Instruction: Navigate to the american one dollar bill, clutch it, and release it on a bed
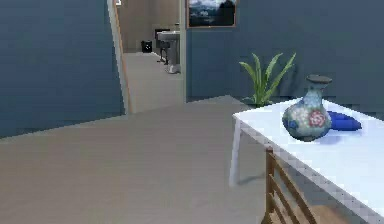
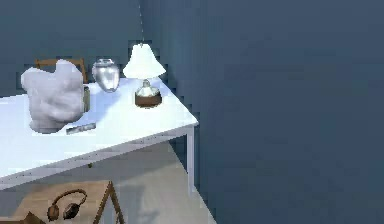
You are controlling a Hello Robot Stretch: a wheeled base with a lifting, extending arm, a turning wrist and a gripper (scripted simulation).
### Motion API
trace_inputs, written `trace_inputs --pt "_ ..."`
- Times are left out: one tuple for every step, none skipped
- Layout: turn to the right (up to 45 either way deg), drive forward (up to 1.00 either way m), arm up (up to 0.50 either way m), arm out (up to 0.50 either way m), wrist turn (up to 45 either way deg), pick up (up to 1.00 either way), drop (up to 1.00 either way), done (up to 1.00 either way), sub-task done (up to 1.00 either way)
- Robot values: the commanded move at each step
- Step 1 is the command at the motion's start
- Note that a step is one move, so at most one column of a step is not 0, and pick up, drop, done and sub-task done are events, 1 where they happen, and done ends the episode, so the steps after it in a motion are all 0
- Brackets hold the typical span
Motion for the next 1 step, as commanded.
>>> trace_inputs --pt "-27.0 0.00 0.00 0.00 0.0 0.00 0.00 0.00 0.00"
